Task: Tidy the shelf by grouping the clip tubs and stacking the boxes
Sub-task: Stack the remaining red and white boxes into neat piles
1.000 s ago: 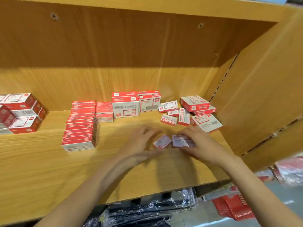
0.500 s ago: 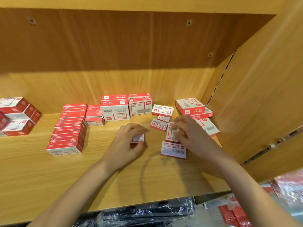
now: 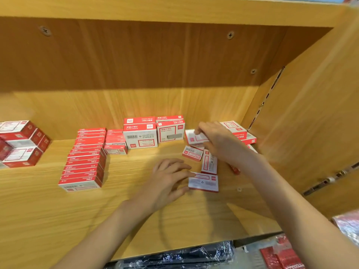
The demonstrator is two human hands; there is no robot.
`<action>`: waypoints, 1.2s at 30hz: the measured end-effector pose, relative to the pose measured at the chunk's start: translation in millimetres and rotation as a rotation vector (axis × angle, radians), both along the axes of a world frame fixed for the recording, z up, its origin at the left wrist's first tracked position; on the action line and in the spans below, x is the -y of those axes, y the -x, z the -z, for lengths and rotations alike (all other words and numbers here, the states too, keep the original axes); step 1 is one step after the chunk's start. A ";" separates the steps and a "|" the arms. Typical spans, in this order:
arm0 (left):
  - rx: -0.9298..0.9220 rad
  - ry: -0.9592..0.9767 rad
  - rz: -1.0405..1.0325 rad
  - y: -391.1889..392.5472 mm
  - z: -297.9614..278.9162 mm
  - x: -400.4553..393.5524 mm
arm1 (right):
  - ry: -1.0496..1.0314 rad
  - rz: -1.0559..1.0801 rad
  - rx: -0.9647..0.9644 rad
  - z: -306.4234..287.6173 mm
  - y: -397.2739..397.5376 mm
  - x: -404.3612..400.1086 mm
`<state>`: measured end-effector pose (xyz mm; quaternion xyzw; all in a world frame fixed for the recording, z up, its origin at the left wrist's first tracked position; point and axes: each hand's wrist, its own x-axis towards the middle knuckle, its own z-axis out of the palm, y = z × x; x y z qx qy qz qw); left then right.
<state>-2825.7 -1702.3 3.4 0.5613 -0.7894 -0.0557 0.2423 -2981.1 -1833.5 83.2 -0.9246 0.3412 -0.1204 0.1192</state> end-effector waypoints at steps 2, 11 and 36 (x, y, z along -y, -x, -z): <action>-0.035 0.028 -0.010 -9.6 -0.9 -4.6 | -0.080 -0.036 -0.062 -3.3 14.1 -6.5; -0.134 0.040 -0.083 -24.5 -1.7 -24.9 | 0.042 -0.153 -0.289 16.6 33.5 -15.6; -0.092 0.057 -0.239 -43.9 -1.6 -43.3 | -0.082 -0.240 -0.185 24.2 -33.2 -84.4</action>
